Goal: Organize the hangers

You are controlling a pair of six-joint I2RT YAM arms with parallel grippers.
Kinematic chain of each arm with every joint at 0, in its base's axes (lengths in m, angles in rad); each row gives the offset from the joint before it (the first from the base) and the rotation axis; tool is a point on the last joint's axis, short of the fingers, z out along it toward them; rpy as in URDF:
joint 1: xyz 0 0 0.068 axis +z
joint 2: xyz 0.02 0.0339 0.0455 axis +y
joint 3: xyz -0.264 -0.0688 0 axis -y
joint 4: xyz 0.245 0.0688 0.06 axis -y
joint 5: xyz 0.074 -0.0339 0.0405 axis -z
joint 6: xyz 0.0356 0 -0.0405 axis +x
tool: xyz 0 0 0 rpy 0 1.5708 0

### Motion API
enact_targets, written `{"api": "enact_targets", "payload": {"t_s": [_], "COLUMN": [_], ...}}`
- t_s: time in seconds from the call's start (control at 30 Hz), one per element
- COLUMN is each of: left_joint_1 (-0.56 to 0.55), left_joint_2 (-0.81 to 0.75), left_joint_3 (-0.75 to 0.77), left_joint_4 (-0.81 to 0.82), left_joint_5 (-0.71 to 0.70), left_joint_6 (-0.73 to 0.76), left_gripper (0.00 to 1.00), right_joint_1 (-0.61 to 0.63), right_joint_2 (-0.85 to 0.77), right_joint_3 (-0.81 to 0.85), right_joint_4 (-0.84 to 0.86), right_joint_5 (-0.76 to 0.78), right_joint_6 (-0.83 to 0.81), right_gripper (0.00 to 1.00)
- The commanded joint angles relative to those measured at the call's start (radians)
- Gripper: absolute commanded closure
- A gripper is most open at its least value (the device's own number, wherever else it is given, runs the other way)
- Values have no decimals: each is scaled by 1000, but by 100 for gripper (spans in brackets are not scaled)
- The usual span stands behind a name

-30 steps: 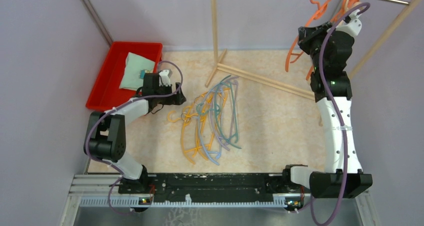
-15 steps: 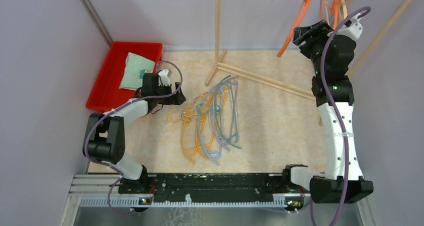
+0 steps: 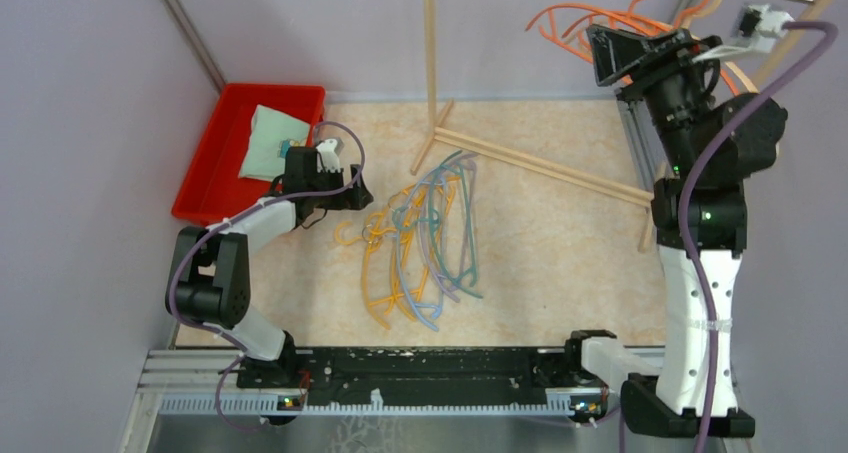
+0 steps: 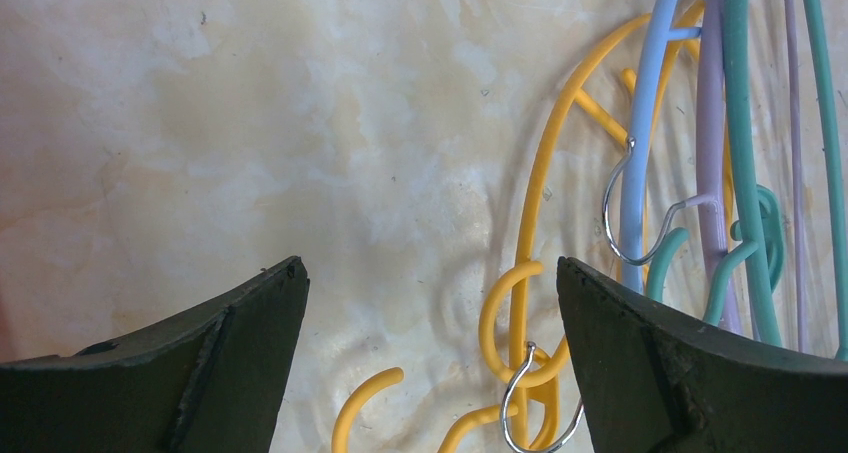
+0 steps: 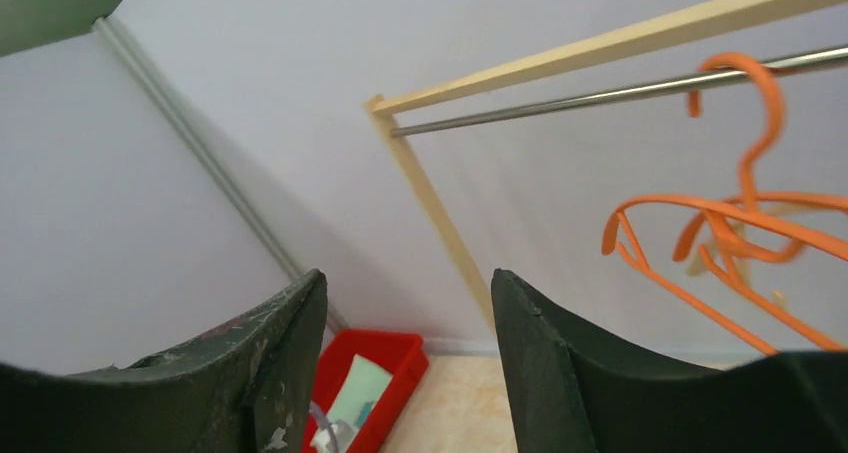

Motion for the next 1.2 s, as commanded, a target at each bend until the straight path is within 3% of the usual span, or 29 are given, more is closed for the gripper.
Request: {"api": "enact_targets", "payload": {"t_s": [0.0, 0.2, 0.53, 0.83, 1.17], "left_joint_1": [1, 1, 1, 1, 1], "left_joint_2": [-10, -8, -9, -22, -33], "left_joint_3": [21, 29, 31, -12, -36], "left_joint_4": [24, 20, -5, -4, -2], "left_joint_5": [24, 20, 14, 28, 28], "left_joint_6": [-18, -29, -34, -45, -43], "left_gripper": [1, 1, 1, 1, 1], "right_joint_1": [77, 447, 729, 758, 758], "right_joint_2": [177, 349, 653, 733, 763], "right_joint_3": [72, 94, -120, -329, -420], "right_joint_4": [-95, -352, -495, -424, -350], "right_joint_5": [-247, -32, 56, 41, 39], "right_joint_6": [-24, -254, -429, -437, -420], "right_gripper": [42, 44, 56, 59, 61]}}
